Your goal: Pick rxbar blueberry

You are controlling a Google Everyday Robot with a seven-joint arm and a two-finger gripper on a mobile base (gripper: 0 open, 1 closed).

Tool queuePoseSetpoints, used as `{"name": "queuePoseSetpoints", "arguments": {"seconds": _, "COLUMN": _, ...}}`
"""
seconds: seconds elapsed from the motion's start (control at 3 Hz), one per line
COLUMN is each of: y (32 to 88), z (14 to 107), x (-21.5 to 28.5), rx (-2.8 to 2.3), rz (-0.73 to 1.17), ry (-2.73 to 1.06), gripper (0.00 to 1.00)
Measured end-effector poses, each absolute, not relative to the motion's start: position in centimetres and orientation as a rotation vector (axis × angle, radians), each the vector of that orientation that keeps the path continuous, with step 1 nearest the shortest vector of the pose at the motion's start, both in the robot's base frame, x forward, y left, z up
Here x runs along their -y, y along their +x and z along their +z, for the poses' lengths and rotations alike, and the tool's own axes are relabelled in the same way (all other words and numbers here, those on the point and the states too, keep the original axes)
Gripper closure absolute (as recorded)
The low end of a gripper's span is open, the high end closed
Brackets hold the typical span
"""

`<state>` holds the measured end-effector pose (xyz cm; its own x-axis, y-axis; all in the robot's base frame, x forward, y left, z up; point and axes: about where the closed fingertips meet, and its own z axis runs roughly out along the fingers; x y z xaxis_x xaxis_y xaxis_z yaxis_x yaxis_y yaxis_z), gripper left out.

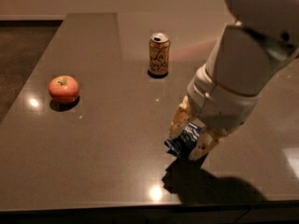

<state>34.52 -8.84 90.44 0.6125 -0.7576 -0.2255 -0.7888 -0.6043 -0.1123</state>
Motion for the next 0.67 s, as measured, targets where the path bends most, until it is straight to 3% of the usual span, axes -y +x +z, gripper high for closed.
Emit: {"name": "queuePoseSetpoints", "arguments": {"seconds": 0.67, "y": 36.29, "z": 96.71, "x": 6.05, "rx": -1.275, "rz": 0.170, "ry": -2.528, "gripper": 1.00}}
